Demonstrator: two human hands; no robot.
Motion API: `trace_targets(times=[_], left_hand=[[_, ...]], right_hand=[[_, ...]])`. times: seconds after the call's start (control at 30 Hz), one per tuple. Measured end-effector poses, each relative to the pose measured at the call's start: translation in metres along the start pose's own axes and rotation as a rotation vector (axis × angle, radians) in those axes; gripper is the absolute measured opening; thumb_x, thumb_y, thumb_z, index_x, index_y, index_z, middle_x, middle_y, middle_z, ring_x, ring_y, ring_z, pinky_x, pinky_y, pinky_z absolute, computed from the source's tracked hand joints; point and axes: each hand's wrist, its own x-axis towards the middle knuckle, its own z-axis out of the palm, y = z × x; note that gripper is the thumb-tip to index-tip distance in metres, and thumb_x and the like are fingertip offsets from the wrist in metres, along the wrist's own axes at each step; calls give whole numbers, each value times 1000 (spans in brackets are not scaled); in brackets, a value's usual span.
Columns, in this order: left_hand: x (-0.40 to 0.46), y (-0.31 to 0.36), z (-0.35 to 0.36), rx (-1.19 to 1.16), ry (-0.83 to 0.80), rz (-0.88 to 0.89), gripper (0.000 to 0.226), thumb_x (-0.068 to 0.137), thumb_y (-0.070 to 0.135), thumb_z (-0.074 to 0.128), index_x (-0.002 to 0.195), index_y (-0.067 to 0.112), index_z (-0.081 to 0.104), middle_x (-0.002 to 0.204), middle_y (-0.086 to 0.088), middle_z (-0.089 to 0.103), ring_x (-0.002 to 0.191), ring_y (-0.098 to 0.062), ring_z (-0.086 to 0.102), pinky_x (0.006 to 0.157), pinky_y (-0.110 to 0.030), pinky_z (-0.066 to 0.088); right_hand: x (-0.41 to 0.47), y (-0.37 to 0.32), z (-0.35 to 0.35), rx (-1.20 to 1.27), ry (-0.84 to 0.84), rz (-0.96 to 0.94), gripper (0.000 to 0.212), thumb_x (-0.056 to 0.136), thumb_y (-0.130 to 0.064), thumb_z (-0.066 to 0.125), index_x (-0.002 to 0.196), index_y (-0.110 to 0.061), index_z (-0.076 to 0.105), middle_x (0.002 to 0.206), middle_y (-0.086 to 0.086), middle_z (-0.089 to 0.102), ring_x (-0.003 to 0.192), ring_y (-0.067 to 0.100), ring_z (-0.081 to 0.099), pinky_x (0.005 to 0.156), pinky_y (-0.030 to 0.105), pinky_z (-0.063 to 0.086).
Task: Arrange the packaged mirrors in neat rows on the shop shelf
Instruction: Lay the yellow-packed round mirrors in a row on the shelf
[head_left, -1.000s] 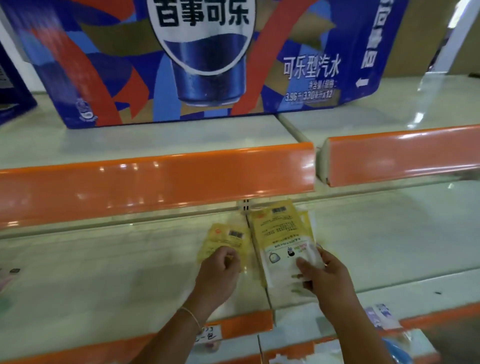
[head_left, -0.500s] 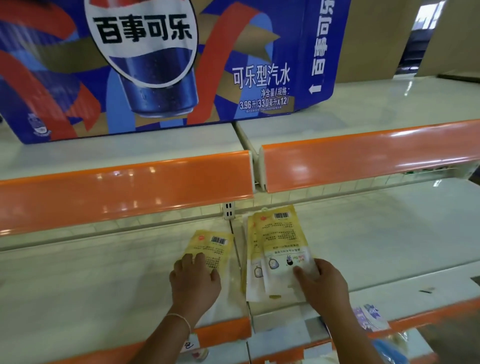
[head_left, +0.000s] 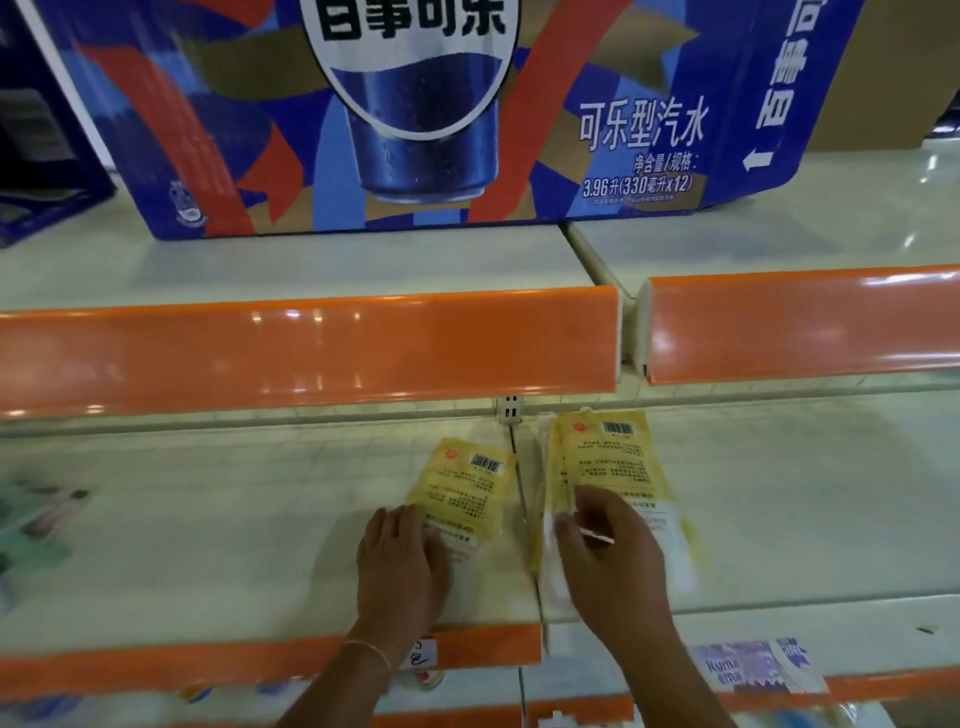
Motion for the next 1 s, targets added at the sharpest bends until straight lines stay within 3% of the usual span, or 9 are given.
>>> trace_targets(times=[0.17, 0.3, 0.43, 0.5, 0.57, 0.63, 0.73, 0.9, 1.0], left_hand=[[1, -3, 1, 0, -23, -9, 36, 84, 23, 51, 113, 7, 66, 120, -16, 63, 118, -38, 52, 102, -48, 41], [1, -8, -6, -34, -26, 29, 36, 89, 23, 46, 119, 17, 65, 129, -3, 61, 128, -26, 47, 109, -39, 34], [5, -28, -11, -98, -34, 140, 28, 76, 17, 51, 92, 14, 73, 91, -5, 74, 93, -29, 68, 85, -42, 55], [5, -36, -16, -111, -57, 171, 28, 76, 17, 53, 94, 10, 74, 92, -9, 74, 93, -30, 68, 86, -43, 56], [4, -44, -18, -103, -70, 198, 33, 83, 19, 50, 106, 8, 71, 108, -13, 71, 109, -31, 63, 98, -42, 48], [3, -51, -21, -142, -117, 211, 35, 92, 20, 47, 121, 10, 64, 127, -10, 62, 127, -27, 50, 110, -36, 36], [2, -59, -24, -246, -128, 216, 33, 94, 21, 45, 122, 13, 61, 130, -5, 59, 130, -22, 44, 111, -32, 33], [-1, -66, -21, -467, -92, 135, 26, 90, 20, 51, 113, 15, 62, 113, -1, 60, 106, -17, 54, 96, -35, 46], [1, -65, -33, -659, -61, 3, 33, 93, 18, 56, 125, 15, 55, 120, 2, 56, 110, -12, 53, 96, -27, 46]], right_hand=[[-13, -13, 61, -162, -331, 1, 41, 88, -31, 58, 128, -22, 53, 119, -4, 58, 108, 11, 56, 91, 19, 44], [-10, -15, 89, -140, -321, 64, 51, 84, -22, 57, 133, -12, 47, 123, 8, 57, 110, 22, 56, 93, 30, 49], [-5, -22, 98, -5, -284, 211, 60, 83, -19, 61, 138, -13, 40, 100, 0, 62, 89, 17, 62, 76, 31, 54], [-3, -24, 100, 65, -261, 279, 63, 84, -20, 63, 142, -11, 37, 87, -9, 58, 77, 12, 60, 70, 29, 53], [-1, -27, 101, 131, -233, 377, 65, 84, -21, 65, 142, -10, 38, 95, -5, 60, 75, 8, 58, 67, 27, 53], [-2, -31, 106, 210, -234, 484, 54, 81, -21, 68, 131, -9, 52, 102, 1, 65, 76, 11, 62, 61, 28, 54], [-10, -39, 120, 150, -269, 490, 30, 76, -25, 73, 101, -12, 61, 92, 1, 68, 81, 19, 67, 71, 37, 60], [-19, -49, 132, 233, -236, 388, 27, 82, -9, 68, 103, -21, 56, 97, -4, 69, 86, 12, 65, 70, 28, 55], [-22, -53, 127, 247, -256, 357, 23, 83, -10, 69, 100, -23, 62, 97, -5, 72, 87, 11, 67, 72, 29, 56]])
